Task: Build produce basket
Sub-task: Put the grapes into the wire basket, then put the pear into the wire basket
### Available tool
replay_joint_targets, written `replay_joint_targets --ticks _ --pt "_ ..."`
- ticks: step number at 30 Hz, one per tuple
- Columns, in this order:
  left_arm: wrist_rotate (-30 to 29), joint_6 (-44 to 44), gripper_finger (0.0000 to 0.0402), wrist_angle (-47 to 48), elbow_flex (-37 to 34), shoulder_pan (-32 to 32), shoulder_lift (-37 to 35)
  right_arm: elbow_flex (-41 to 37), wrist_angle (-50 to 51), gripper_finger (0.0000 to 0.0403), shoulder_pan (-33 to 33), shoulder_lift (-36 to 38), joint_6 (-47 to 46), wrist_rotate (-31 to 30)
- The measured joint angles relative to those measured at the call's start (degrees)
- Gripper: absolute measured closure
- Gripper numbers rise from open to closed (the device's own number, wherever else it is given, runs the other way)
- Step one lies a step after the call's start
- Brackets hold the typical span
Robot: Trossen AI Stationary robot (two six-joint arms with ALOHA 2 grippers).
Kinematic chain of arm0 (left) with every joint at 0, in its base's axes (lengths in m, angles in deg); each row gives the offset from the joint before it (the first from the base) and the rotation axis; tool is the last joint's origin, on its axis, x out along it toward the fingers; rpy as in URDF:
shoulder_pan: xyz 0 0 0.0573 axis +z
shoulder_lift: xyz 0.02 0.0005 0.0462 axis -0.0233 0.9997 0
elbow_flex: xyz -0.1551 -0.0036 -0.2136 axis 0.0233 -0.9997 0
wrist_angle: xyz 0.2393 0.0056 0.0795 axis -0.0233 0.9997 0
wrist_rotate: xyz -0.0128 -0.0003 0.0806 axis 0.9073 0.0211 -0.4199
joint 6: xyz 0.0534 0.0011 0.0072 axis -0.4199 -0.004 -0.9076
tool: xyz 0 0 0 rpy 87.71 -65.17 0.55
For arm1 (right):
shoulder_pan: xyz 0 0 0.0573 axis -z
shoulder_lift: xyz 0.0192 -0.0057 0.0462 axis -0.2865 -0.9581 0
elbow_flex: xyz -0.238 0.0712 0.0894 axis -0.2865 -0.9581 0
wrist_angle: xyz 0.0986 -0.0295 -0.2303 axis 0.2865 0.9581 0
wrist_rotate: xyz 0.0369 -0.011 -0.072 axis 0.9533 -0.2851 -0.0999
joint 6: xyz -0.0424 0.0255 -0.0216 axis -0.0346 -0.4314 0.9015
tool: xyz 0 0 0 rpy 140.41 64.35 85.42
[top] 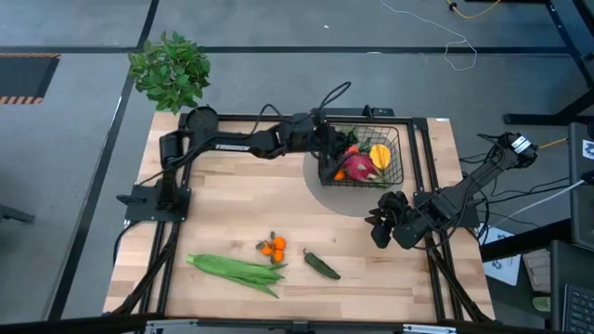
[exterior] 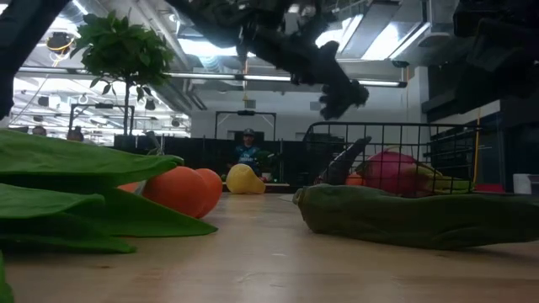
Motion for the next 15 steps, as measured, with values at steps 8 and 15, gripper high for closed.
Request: replay_joint_targets --ticks 8,15 --pt "3.6 3.06 0.0318 0.06 0.02 1.16 0.48 0.0 0.0 0.026 0.0 0.0 0.09 -0.02" --pt "2.39 2.83 0.0298 0.05 0.04 1.11 0.48 0.0 0.02 0.026 0.0 0.0 0.15 -0.02"
